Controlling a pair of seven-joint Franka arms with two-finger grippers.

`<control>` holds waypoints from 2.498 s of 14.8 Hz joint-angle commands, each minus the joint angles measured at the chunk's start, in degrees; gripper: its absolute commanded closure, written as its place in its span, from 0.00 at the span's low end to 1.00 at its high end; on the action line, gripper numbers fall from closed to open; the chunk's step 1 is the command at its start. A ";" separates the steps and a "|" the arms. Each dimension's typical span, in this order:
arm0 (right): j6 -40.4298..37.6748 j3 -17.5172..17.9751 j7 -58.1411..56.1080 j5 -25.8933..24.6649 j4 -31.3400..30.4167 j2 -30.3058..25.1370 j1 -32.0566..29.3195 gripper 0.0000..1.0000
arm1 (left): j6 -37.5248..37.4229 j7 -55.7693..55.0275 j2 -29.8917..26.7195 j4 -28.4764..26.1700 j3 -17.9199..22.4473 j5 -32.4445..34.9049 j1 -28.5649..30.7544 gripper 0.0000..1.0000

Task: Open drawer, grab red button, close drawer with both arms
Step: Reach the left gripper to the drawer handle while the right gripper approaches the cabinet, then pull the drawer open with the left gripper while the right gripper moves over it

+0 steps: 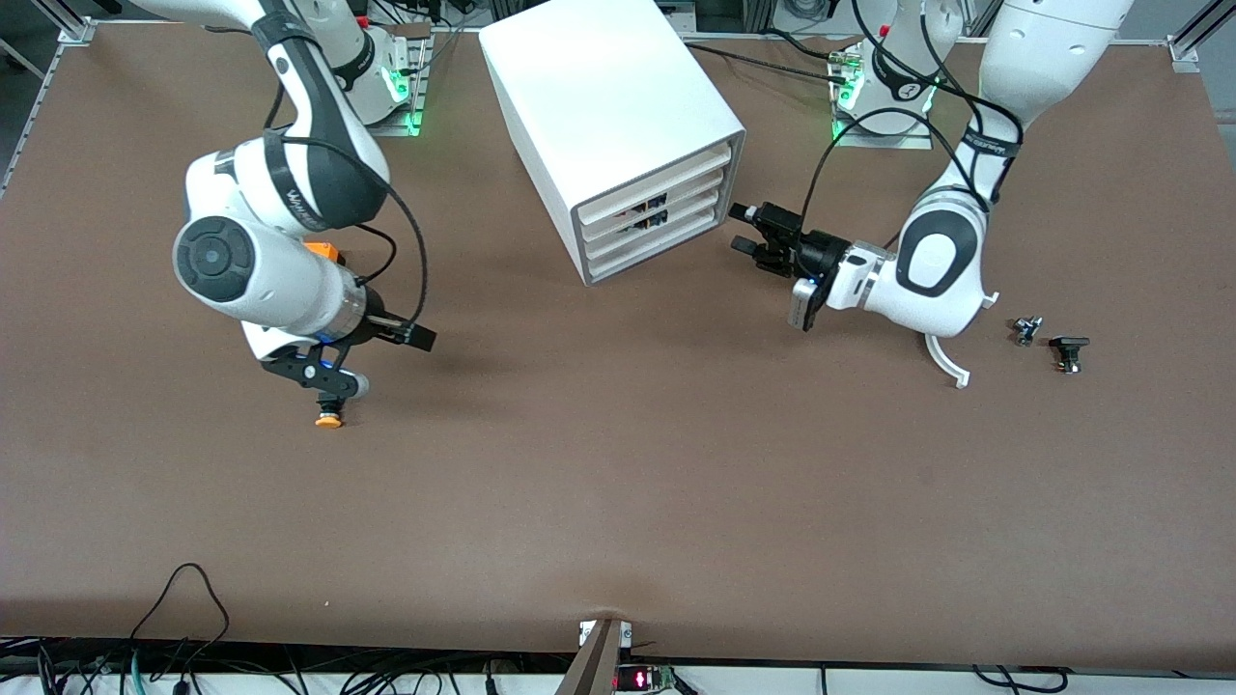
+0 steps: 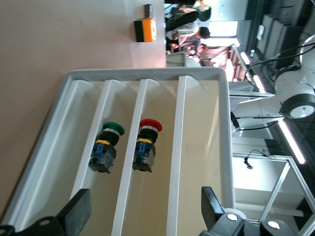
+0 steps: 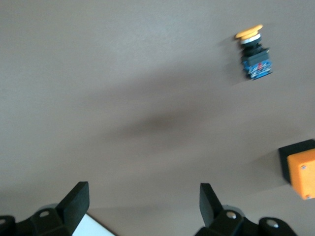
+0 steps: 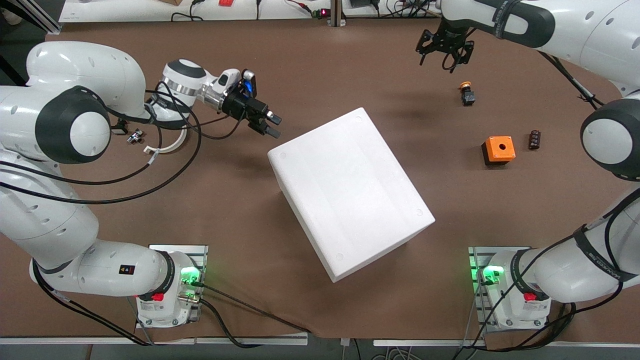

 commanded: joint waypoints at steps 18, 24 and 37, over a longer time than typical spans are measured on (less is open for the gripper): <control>-1.15 -0.11 30.86 0.57 22.01 13.22 13.15 0.01 | 0.82 8.99 5.80 -6.11 -2.38 -6.11 -5.10 1.00; -2.56 -0.11 37.27 2.95 30.80 17.62 13.94 0.01 | 0.21 3.20 5.98 -3.04 -1.85 -4.80 -2.38 1.00; 7.01 3.23 53.36 2.95 34.59 20.52 17.98 0.01 | 0.12 -1.65 14.42 13.49 -1.15 5.31 4.83 1.00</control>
